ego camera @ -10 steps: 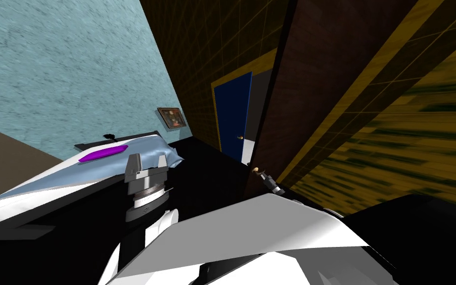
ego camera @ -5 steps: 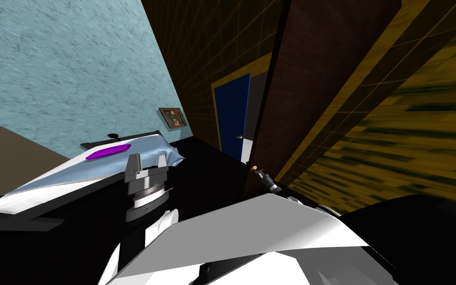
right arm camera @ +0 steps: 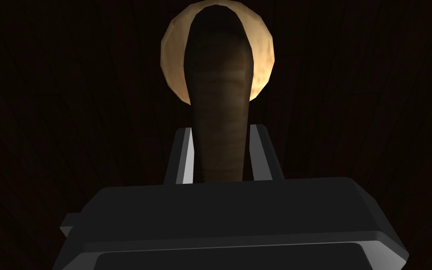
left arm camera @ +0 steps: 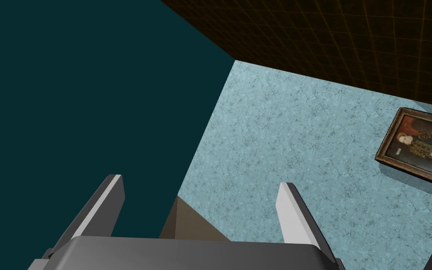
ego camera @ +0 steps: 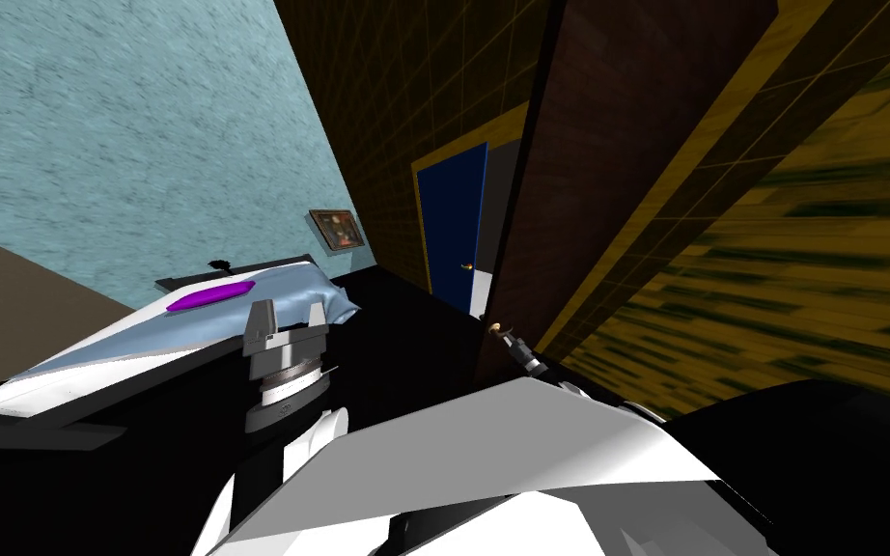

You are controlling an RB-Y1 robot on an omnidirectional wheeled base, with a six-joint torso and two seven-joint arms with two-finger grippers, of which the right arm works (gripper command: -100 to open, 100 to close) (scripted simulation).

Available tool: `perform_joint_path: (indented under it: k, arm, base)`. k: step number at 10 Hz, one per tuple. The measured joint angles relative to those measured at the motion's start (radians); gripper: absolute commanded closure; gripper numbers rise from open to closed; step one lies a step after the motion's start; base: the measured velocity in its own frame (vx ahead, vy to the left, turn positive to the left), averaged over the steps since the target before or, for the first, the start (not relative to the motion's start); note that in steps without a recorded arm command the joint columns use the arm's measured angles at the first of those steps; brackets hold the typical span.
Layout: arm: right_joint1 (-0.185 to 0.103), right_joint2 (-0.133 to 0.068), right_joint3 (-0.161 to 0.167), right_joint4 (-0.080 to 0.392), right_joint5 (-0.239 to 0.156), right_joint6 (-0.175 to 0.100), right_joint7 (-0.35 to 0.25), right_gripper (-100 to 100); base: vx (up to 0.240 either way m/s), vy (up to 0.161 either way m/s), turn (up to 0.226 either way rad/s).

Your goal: Pull the door open

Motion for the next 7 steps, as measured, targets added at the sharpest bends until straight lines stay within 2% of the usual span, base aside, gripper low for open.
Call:
perform_joint_path:
  k: [2,3,4,5,6,7]
  arm:
    - [-0.032,0.004,0.003,0.069,0.002,-0.038,-0.004,100]
    - [-0.049,0.009,-0.008,0.093,0.018,-0.046,-0.006,100]
    - [-0.012,0.010,-0.021,0.003,0.033,0.001,-0.005,100]
    - [-0.041,0.020,-0.022,0.028,0.044,-0.001,-0.005,100]
    - [-0.054,0.027,-0.018,0.054,0.050,-0.020,-0.007,-100]
    - [-0.049,0.024,-0.017,0.062,0.049,-0.031,-0.013,-100]
  base:
    - [-0.036,-0.014,0.021]
    - [-0.111,-0.048,0.040]
    - [-0.080,-0.041,-0.007]
    - [-0.051,0.000,0.018]
    - [-0.150,-0.019,-0.102]
    - [-0.210,-0.032,-0.140]
